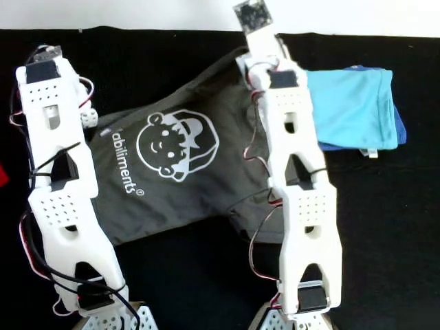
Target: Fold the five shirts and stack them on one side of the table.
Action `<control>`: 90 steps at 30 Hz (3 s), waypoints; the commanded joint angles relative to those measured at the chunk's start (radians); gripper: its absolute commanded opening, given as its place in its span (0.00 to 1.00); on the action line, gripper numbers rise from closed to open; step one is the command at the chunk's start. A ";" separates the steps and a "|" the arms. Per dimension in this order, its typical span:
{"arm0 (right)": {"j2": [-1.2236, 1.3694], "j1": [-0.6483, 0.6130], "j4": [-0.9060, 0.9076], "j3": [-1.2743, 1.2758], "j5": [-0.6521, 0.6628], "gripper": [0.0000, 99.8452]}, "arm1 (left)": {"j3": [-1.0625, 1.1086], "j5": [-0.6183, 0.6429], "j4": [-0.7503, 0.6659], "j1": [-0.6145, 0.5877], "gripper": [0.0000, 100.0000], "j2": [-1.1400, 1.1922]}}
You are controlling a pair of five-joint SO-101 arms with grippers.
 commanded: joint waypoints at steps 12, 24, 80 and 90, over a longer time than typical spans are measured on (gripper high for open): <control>-0.145 0.036 0.792 -0.239 0.015 0.01 | 0.469 -0.092 0.066 0.002 0.01 -0.440; -0.409 0.058 0.889 0.120 -0.055 0.01 | 0.875 -0.132 0.034 -0.004 0.01 -0.679; -1.053 0.016 0.746 1.176 0.120 0.18 | 0.961 -0.262 0.009 -0.090 0.19 -0.900; -0.845 -0.050 0.541 1.061 0.026 0.04 | 1.129 -0.201 -0.327 0.004 0.02 -0.671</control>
